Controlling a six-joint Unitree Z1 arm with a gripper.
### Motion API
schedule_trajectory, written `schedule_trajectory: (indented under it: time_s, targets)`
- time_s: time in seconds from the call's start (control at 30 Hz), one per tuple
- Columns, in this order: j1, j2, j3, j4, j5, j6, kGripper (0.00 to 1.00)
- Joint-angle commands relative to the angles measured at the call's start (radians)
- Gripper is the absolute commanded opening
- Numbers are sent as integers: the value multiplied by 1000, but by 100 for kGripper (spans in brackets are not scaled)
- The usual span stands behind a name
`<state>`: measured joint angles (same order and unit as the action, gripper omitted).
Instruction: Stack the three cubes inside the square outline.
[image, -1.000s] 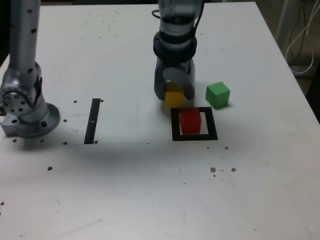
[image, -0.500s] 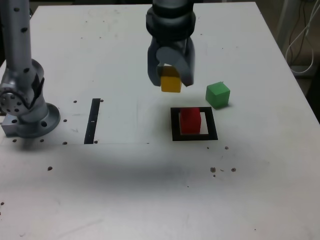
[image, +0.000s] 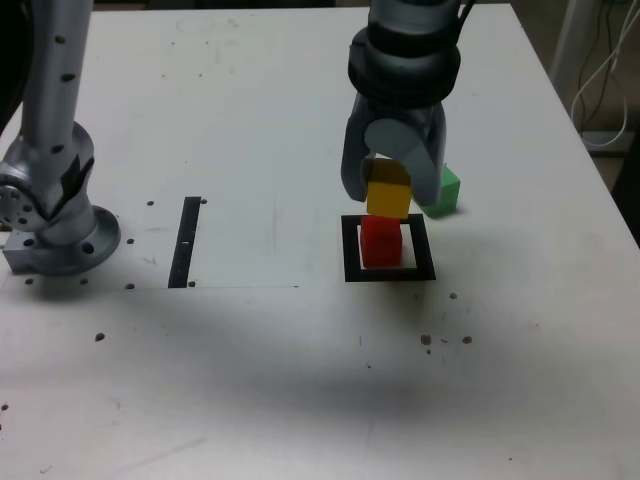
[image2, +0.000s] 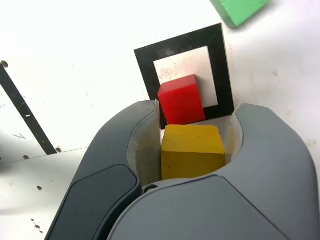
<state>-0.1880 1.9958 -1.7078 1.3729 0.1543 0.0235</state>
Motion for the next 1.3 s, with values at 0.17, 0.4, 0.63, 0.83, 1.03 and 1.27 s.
schedule_trajectory:
  time_s: [0.17,0.4,0.63,0.83,1.03,1.27]
  targets:
    - [2,-3,63,-30,-18,-105,28]
    - [6,-3,124,-110,-50,-153,28]
    - [30,-9,173,-150,-35,-150,28]
    - [44,-16,196,-154,-18,-139,28]
    - [45,-9,198,-164,-23,-137,28]
    - [45,-5,196,-183,-25,-128,28]
